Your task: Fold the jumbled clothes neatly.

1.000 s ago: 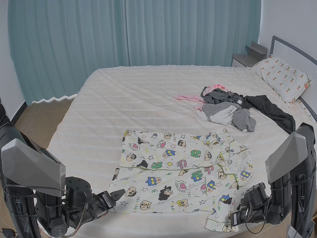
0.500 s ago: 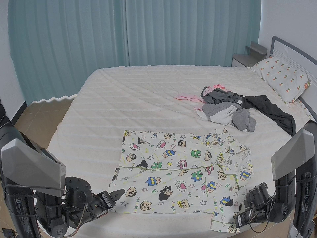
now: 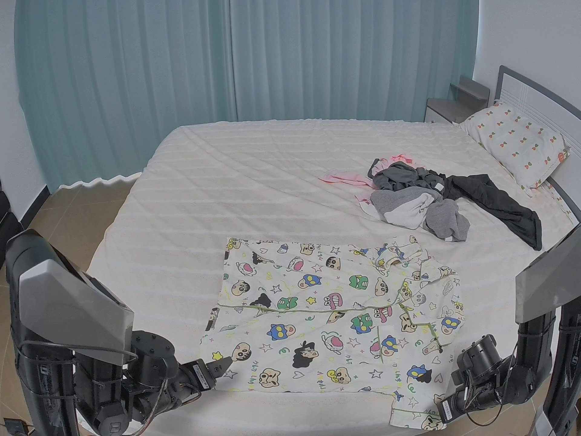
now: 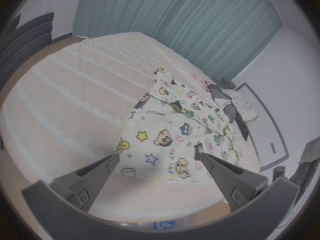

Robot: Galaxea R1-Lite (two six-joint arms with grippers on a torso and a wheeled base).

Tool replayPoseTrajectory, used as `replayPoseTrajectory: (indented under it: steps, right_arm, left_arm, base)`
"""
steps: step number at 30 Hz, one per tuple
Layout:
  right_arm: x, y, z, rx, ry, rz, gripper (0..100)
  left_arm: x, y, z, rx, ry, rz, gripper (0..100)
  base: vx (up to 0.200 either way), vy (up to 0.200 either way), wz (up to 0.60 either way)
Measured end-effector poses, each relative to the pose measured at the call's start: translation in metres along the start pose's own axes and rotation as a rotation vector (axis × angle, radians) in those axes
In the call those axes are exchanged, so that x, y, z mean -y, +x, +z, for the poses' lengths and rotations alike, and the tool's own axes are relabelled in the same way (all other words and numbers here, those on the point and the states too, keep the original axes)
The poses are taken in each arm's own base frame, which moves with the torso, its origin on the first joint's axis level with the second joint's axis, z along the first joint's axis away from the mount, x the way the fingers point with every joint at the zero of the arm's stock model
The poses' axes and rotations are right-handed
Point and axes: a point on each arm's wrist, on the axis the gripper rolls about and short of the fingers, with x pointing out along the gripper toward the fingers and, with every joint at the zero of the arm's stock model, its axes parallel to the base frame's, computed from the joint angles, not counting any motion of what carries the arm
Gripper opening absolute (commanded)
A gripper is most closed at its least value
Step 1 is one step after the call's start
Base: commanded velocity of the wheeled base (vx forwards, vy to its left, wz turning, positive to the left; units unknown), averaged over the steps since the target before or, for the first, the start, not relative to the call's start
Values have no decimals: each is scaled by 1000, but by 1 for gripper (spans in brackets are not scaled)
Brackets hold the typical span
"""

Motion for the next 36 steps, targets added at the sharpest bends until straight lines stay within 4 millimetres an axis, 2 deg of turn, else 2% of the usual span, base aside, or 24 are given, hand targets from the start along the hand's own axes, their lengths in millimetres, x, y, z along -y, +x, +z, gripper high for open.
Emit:
replayPoseTrajectory:
  steps: [9,27,28,36]
  right_arm:
    - [0,-2,1,9,0,0,0]
    - [0,-3,1,15,2,0,0]
    - [0,-3,1,14,1,0,0]
    - [0,-3,1,15,0,0,0]
  left_arm:
    - [-10,12,-13,-48,73,75,100]
    - [-12,43,-24,-50,165,106,100]
    - [-12,44,-25,-50,165,108,0]
    - [-15,49,-27,-42,171,135,0]
  base:
    - [0,0,0]
    - [0,0,0]
    - [0,0,0]
    - [0,0,0]
